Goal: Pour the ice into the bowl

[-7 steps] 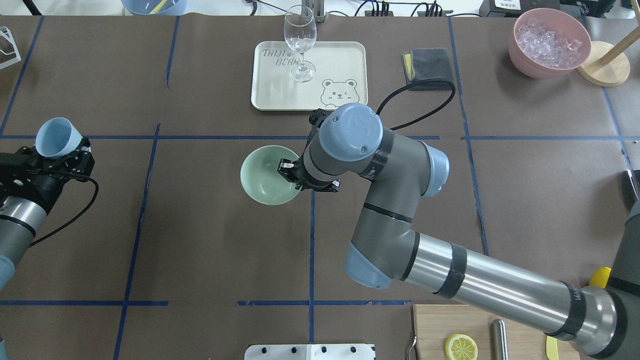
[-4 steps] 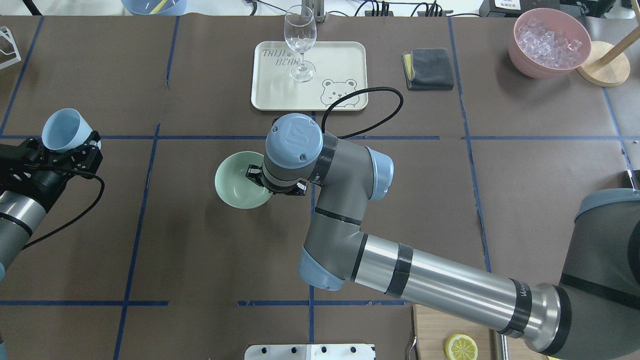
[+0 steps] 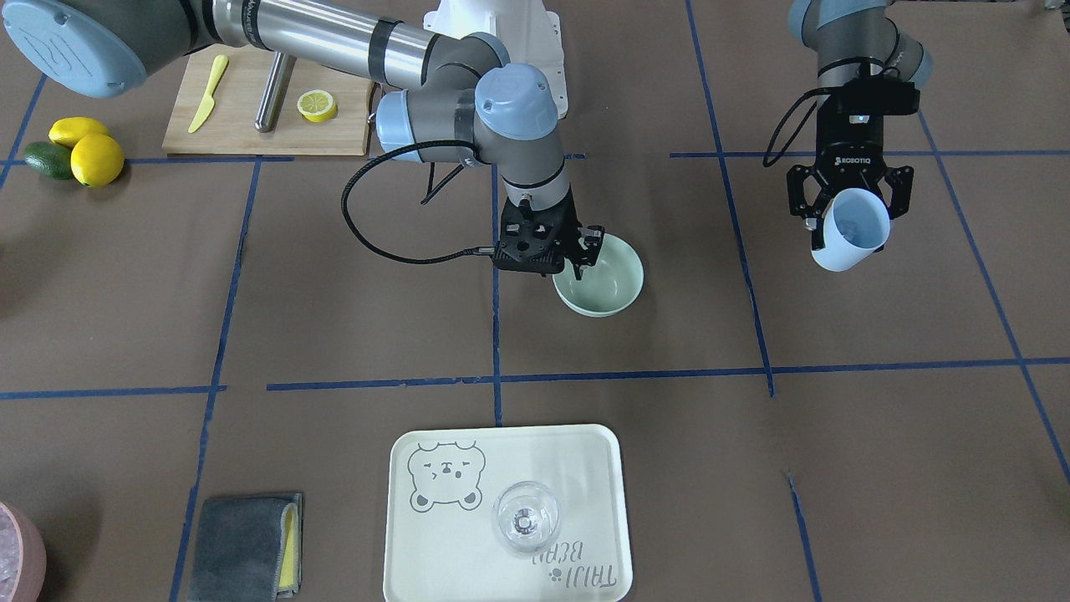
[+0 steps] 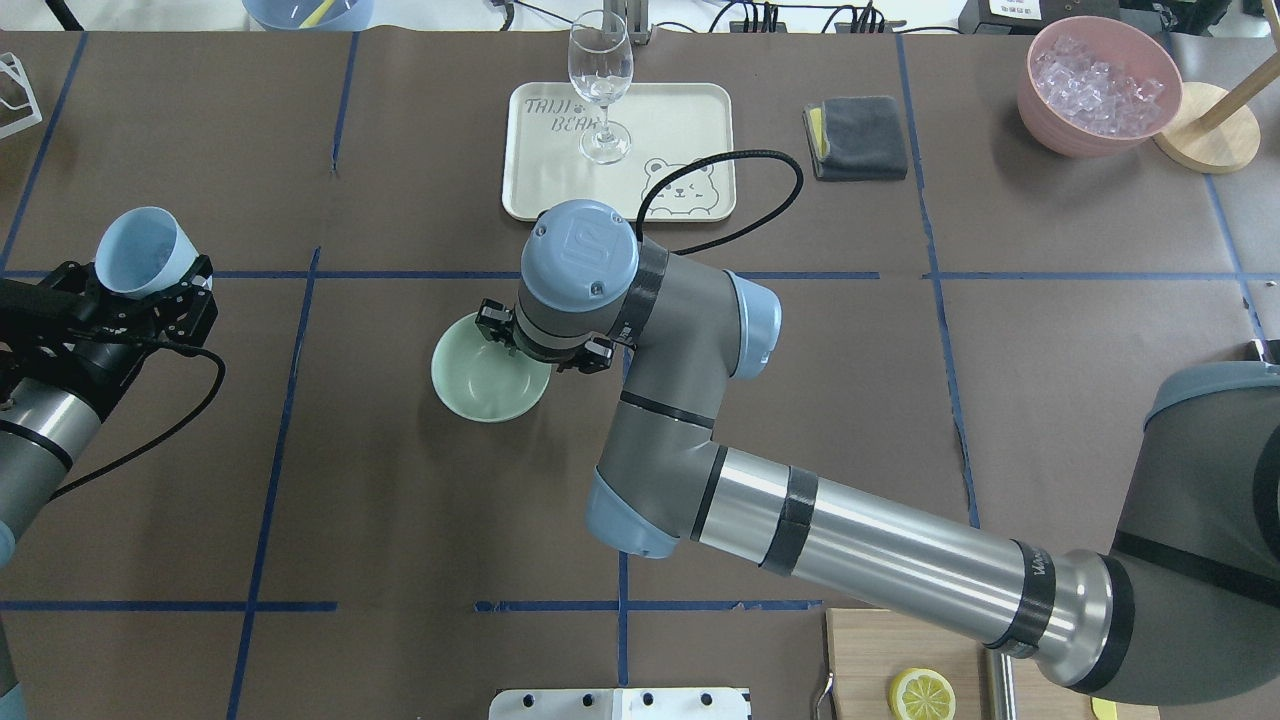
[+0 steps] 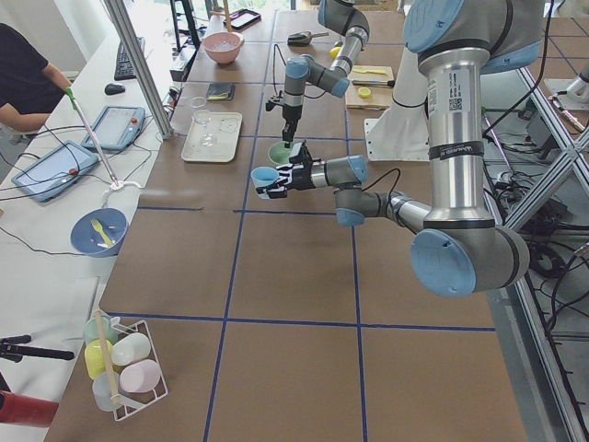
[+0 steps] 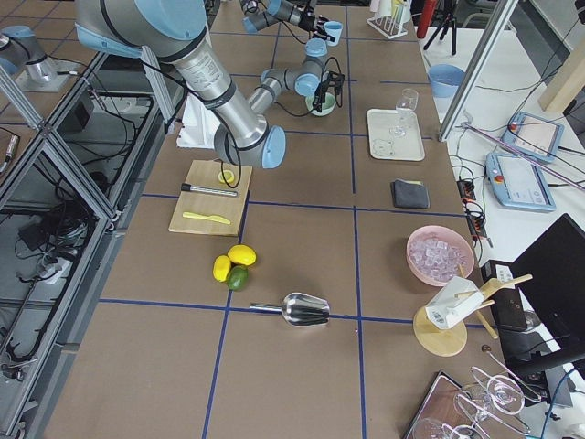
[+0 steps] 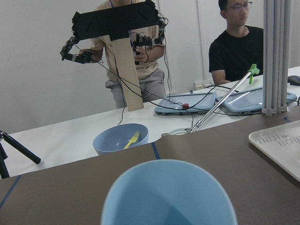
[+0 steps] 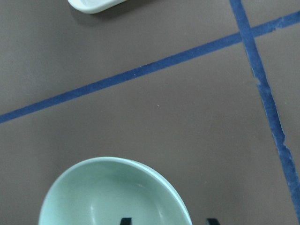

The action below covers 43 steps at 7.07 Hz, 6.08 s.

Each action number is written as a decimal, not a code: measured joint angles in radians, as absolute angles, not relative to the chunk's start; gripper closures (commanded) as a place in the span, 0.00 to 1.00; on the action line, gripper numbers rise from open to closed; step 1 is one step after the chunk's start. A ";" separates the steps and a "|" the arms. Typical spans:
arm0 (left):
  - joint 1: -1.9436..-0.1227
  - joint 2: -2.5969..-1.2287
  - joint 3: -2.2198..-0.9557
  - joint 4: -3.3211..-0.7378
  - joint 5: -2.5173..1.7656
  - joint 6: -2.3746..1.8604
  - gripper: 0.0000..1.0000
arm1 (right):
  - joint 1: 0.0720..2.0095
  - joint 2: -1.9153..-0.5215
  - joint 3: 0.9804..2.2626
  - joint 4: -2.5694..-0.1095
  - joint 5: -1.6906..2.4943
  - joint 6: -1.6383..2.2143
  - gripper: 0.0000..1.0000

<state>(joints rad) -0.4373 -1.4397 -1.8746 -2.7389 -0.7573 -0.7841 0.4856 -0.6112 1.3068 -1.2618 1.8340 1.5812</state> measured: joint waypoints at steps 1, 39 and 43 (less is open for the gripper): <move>-0.431 -1.463 -1.879 -2.733 -0.721 -0.774 1.00 | 0.514 -0.620 1.344 -1.267 1.855 1.580 0.00; -0.205 -1.820 -1.998 -1.796 -0.440 0.424 1.00 | 0.693 -1.055 1.824 -1.298 2.051 1.368 0.00; -0.310 -1.793 -2.032 -1.926 -0.641 0.399 1.00 | 0.652 -1.008 1.801 -1.302 1.999 1.380 0.00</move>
<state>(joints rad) -0.3102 -1.7926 -2.0315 -1.9265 -0.6408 0.3988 0.6520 -1.0083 1.8006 -1.3018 1.9991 1.3797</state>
